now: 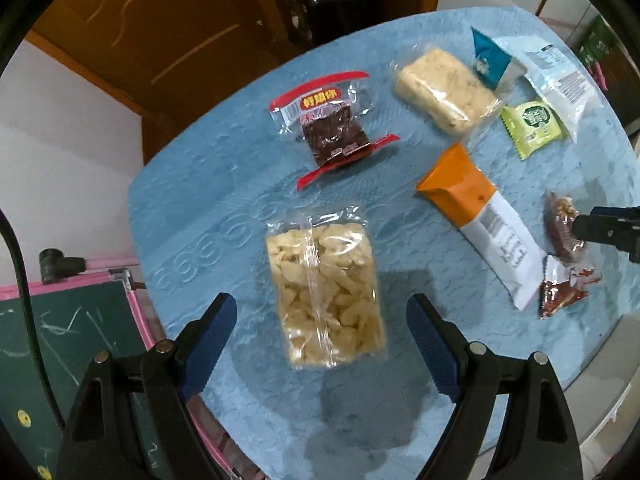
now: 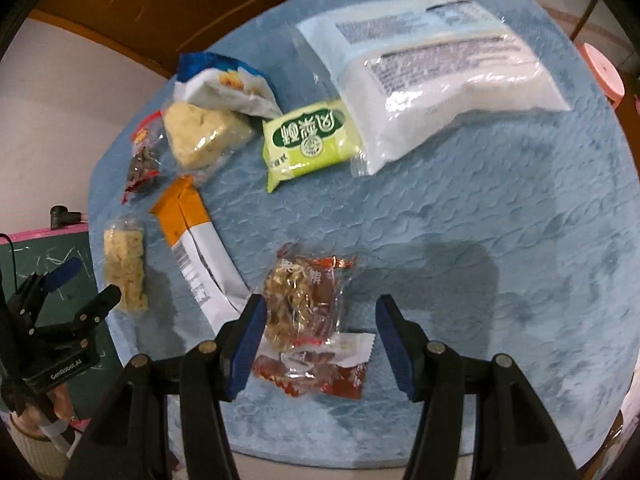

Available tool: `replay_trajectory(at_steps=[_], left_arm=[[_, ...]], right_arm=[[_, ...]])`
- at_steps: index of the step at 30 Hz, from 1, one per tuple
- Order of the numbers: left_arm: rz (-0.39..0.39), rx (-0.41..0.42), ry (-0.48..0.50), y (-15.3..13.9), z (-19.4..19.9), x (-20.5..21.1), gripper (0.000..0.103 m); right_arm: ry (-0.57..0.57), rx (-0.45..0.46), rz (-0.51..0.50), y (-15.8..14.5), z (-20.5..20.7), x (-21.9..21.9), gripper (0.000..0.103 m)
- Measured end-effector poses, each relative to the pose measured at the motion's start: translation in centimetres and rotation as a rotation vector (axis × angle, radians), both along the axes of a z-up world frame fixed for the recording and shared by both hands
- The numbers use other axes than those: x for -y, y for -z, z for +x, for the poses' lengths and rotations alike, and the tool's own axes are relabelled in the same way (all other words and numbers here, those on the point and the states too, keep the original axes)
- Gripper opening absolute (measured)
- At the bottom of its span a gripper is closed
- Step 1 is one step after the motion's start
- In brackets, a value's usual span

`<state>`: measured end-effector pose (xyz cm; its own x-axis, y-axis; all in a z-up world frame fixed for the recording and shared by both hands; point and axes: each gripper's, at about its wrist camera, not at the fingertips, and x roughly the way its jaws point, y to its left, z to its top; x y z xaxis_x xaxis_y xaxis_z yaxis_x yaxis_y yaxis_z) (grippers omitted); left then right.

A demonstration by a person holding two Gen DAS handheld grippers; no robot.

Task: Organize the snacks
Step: 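Grasp the puffed-snack bag with left tool while right tool grasps the nut bar, then lower both held snacks into the white tray and open both tools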

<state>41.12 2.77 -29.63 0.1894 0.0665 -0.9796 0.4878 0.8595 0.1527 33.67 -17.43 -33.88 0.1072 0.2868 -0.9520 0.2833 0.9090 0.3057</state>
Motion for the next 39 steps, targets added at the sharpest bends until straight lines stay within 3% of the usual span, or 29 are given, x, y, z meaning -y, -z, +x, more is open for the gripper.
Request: replay_trajectory(at_steps=[5, 7, 16, 17, 21, 25, 32, 39], left_arm=[[-0.011, -0.019, 0.015, 1.4, 0.8, 0.2, 0.086], [-0.011, -0.025, 0.018, 1.9, 1.2, 0.3, 0.086], [0.015, -0.053, 0.009, 4.3, 1.5, 0.1, 0.086], [0.019, -0.057, 0.007, 4.5, 1.5, 0.1, 0.085], [0.017, -0.085, -0.008, 5.1, 1.5, 0.4, 0.064], [0.012, -0.073, -0.02, 4.9, 0.9, 0.2, 0.062], [-0.03, -0.041, -0.016, 2.2, -2.2, 0.1, 0.061], [-0.131, 0.052, -0.054, -5.2, -7.3, 0.3, 0.061]], right_arm=[[-0.044, 0.0, -0.006, 0.6, 0.1, -1.6, 0.057], [-0.073, -0.005, -0.008, 0.7, 0.4, -2.6, 0.049], [-0.156, 0.042, -0.078, -0.7, -0.1, -4.0, 0.039], [-0.161, 0.045, -0.091, -0.9, -0.2, -4.1, 0.039], [-0.178, 0.05, -0.118, -1.0, -0.7, -3.4, 0.038], [-0.19, 0.07, -0.139, -1.7, -1.8, -3.4, 0.038], [-0.199, 0.11, -0.158, -3.8, -3.7, -3.7, 0.038], [-0.243, 0.181, -0.168, -7.6, -5.9, -3.1, 0.038]])
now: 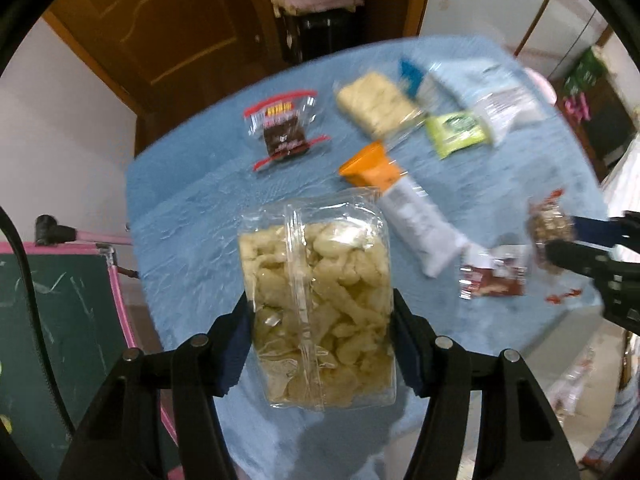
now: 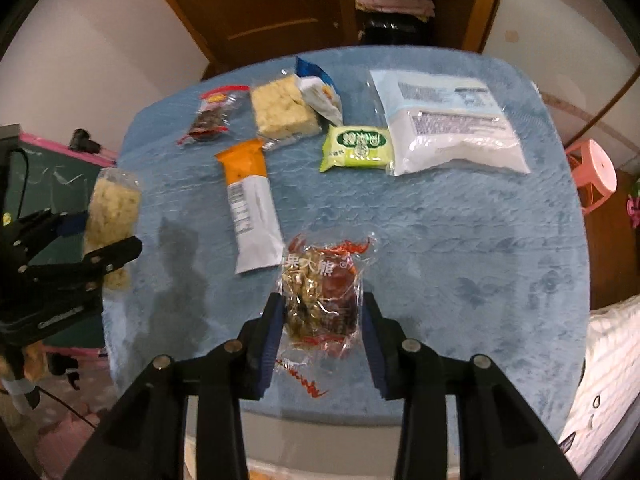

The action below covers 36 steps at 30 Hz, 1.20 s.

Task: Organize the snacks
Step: 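Lower both held snacks into the white tray and open both tools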

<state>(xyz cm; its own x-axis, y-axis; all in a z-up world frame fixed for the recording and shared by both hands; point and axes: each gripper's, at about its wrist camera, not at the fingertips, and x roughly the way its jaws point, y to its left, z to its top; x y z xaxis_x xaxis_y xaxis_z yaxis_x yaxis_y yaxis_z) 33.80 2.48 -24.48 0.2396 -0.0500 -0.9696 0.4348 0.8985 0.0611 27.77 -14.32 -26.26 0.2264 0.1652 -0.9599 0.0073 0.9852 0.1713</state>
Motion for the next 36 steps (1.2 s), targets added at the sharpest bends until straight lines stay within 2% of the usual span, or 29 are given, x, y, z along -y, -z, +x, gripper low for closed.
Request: replay_trajectory(at_steps=[5, 12, 16, 21, 29, 32, 36], left_arm=[[-0.061, 0.074, -0.022, -6.3, -6.1, 1.0, 0.061], [-0.123, 0.137, -0.064, -10.8, -15.3, 2.6, 0.061], [-0.145, 0.137, -0.104, -11.1, -19.4, 3.5, 0.061], [-0.115, 0.148, -0.135, -10.6, -23.5, 4.9, 0.061], [-0.106, 0.124, -0.165, -9.0, -26.6, 5.8, 0.061], [-0.073, 0.127, -0.161, -8.1, -27.5, 6.3, 0.061], [-0.073, 0.106, -0.157, -7.2, -28.2, 6.7, 0.061]], right_arm=[[-0.039, 0.071, 0.031, -3.8, -3.0, 1.0, 0.038], [-0.108, 0.165, 0.058, -8.6, -9.0, 2.1, 0.038], [-0.139, 0.193, 0.067, -10.0, -12.3, 2.7, 0.038], [-0.169, 0.205, 0.077, -10.2, -16.5, 3.1, 0.039], [-0.194, 0.145, 0.06, -7.7, -21.0, 3.2, 0.039], [-0.196, 0.121, 0.056, -6.8, -22.0, 3.2, 0.039], [-0.21, 0.115, 0.021, -6.3, -22.8, 3.0, 0.039]])
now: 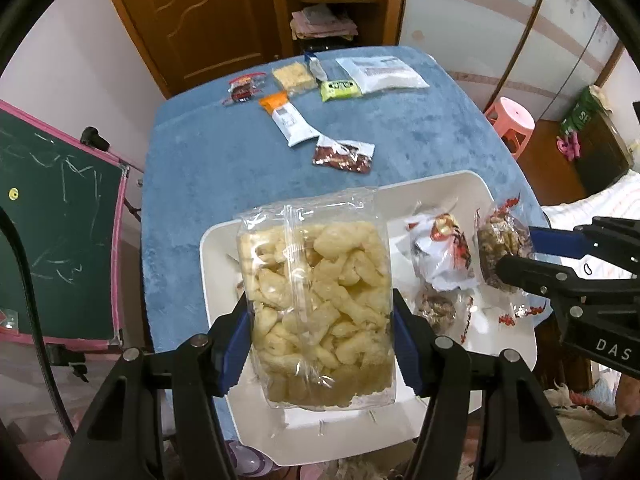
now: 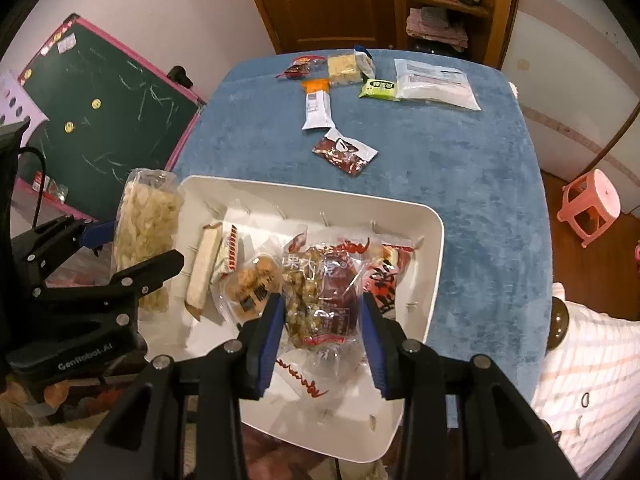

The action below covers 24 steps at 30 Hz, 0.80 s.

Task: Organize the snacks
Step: 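Lower both held snacks into the white tray and open both tools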

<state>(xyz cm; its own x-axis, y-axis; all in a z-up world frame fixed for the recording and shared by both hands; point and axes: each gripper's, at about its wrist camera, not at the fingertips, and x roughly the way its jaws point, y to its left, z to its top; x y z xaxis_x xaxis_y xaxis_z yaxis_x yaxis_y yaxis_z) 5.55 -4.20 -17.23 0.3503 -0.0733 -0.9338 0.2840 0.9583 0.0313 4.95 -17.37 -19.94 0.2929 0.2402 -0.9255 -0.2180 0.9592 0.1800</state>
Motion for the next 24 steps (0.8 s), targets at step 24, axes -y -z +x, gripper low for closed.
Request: replay_trajectory(at_steps=[24], left_arm=[[0.04, -0.002, -0.039, 0.31, -0.47, 0.48, 0.081]], right_arm=[[-0.033, -0.029, -0.028, 0.68, -0.82, -0.76, 0.042]])
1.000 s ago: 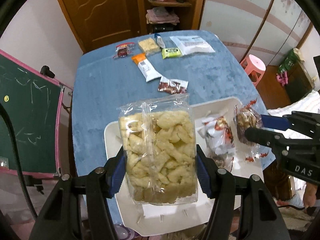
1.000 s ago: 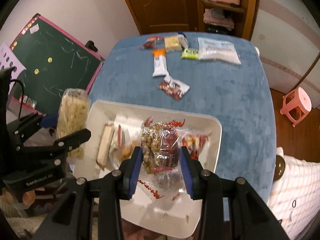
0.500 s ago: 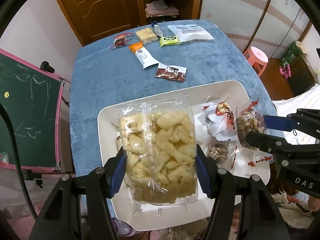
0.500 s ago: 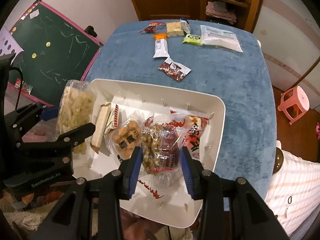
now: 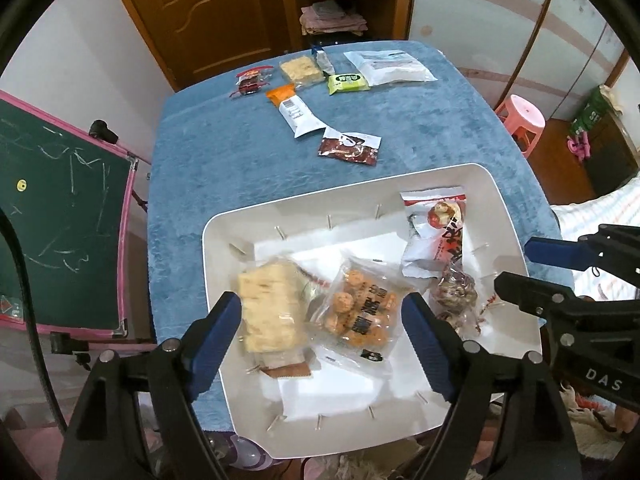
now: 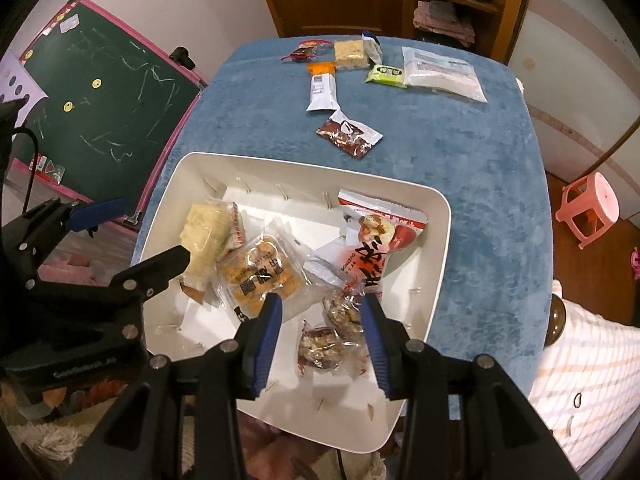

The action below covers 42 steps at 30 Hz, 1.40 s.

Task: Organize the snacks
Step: 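Lower both held snacks into the white tray and open both tools, then reach the left tool to the orange-topped bar while right tool reaches the chocolate wafer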

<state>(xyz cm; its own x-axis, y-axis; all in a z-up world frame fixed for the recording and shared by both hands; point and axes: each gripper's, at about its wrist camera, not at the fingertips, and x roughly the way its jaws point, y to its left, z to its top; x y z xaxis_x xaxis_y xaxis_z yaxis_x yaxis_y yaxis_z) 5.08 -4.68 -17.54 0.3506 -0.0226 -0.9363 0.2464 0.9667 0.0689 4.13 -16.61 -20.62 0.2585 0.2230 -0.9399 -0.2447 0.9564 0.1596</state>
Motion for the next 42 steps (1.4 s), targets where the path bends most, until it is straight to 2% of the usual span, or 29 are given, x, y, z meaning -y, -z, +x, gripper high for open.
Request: replay_trajectory(at_steps=[12, 18, 24, 29, 30, 31, 33, 37, 42], left_arm=[[0.01, 0.045, -0.033, -2.2, 0.4, 0.3, 0.081], [0.034, 0.119, -0.058, -5.2, 2.5, -0.3, 0.081], [0.054, 0.207, -0.066, -9.0, 8.0, -1.5, 0.082], [0.078, 0.238, -0.038, -9.7, 14.4, -1.6, 0.082], [0.083, 0.237, -0.039, -9.5, 15.9, -1.6, 0.082], [0.078, 0.229, -0.042, -9.1, 17.6, -1.6, 0.082], [0.043, 0.187, -0.066, -7.7, 21.0, -1.9, 0.082], [-0.038, 0.047, -0.126, -2.5, 26.6, -2.6, 0.082], [-0.058, -0.084, -0.152, 4.9, 30.2, -2.2, 0.082]], right_arm=[[-0.007, 0.059, 0.009, -1.6, 0.5, 1.4, 0.042], [-0.028, 0.094, 0.02, -2.8, 2.9, 2.0, 0.042], [-0.062, 0.132, -0.001, -4.0, 8.0, 2.0, 0.042], [-0.071, 0.125, -0.014, -4.1, 13.6, 1.9, 0.042], [-0.072, 0.122, -0.007, -3.9, 14.8, 1.9, 0.045], [-0.072, 0.119, -0.004, -3.7, 15.8, 1.8, 0.052], [-0.081, 0.119, 0.005, -3.0, 18.2, 1.6, 0.061], [-0.124, 0.083, 0.025, 0.1, 22.3, 0.7, 0.062], [-0.21, 0.009, 0.058, 5.9, 25.4, -1.0, 0.062]])
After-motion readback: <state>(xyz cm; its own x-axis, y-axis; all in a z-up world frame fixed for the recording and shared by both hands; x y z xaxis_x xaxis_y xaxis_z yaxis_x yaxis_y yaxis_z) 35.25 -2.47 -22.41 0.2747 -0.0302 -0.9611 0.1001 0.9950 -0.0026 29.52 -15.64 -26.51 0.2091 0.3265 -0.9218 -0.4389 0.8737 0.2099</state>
